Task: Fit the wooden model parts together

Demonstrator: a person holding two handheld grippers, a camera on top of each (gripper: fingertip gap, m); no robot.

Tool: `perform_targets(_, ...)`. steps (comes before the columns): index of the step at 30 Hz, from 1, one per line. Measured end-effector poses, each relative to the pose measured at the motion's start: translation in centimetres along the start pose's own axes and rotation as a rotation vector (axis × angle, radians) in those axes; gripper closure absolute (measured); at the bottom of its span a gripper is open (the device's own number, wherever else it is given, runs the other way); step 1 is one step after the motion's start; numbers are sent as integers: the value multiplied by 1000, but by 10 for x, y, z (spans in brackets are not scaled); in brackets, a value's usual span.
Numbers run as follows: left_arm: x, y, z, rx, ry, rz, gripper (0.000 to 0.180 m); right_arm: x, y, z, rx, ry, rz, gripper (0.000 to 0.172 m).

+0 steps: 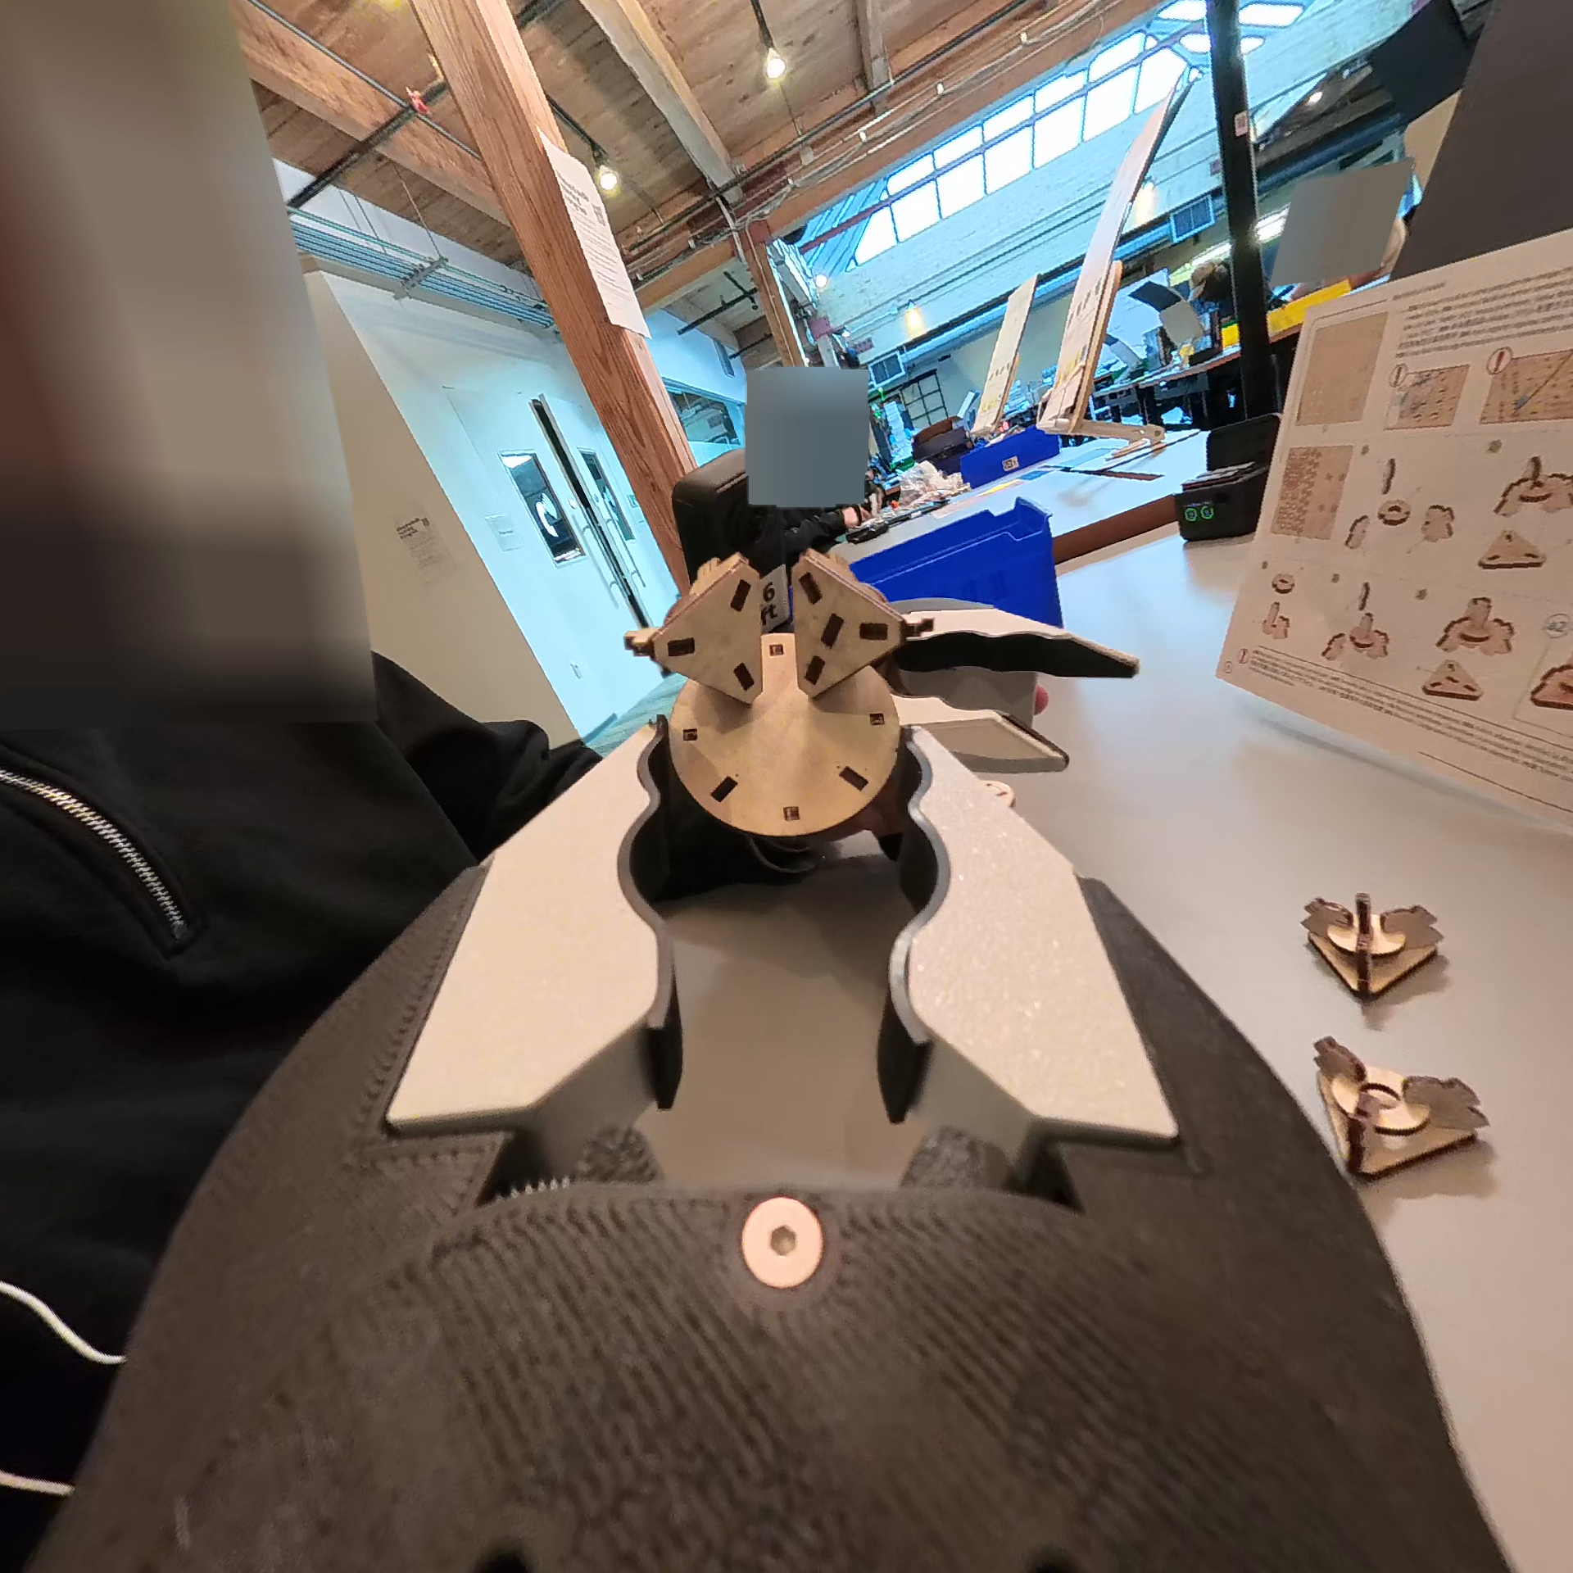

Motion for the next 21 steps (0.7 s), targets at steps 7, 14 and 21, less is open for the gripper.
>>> perform_targets(7, 2, 2, 3, -23, -19, 26, 141, 0, 1, -2, 47, -15, 9, 121)
perform_targets(14, 11, 13, 25, -213, -101, 127, 146, 4, 5, -8, 257, -97, 52, 121)
perform_targets(21, 16, 21, 42, -312, -169, 182, 147, 0, 1, -11, 301, -106, 5, 120)
Point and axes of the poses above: each gripper's, where its closed fingertips meet, y back along the fingers, x out of its top, z = x × y across the jaws, the point moved 9 cm from there along y, back along the fingers, and after that the axes turned 10 degrees about -z, right-handed, at the moved point
